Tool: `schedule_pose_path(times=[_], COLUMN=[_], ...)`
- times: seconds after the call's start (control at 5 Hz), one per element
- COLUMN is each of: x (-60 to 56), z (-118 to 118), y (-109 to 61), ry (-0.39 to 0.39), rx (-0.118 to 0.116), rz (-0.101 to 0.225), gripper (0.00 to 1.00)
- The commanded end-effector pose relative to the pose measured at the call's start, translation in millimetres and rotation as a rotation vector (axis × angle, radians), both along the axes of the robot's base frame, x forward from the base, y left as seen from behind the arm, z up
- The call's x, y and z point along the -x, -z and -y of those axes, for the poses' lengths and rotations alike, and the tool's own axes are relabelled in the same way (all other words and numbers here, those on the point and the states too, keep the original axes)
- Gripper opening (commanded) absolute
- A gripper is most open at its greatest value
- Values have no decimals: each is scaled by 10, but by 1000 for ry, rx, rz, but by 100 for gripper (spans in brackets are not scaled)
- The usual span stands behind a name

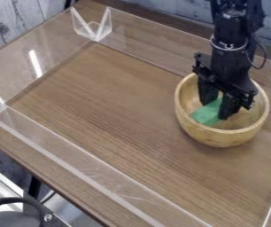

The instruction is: Remove the green block from inside the brown bowl and put it on the table

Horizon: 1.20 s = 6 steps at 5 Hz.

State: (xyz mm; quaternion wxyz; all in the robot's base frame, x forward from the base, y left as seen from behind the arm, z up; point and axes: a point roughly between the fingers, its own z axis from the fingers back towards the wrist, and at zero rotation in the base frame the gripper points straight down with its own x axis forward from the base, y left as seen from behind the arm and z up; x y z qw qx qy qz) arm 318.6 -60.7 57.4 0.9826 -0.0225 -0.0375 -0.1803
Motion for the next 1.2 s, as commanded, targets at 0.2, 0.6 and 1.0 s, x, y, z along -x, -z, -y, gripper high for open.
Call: schedule_pose_path(times=[0.2, 0.6, 1.0], x=[-57, -38, -12], z=[-25, -55, -110], y=[-317, -393, -463], ry=[-1, -8, -21], rx=[18, 20, 23], rz=[90, 102, 109], gripper=[0, 0, 0])
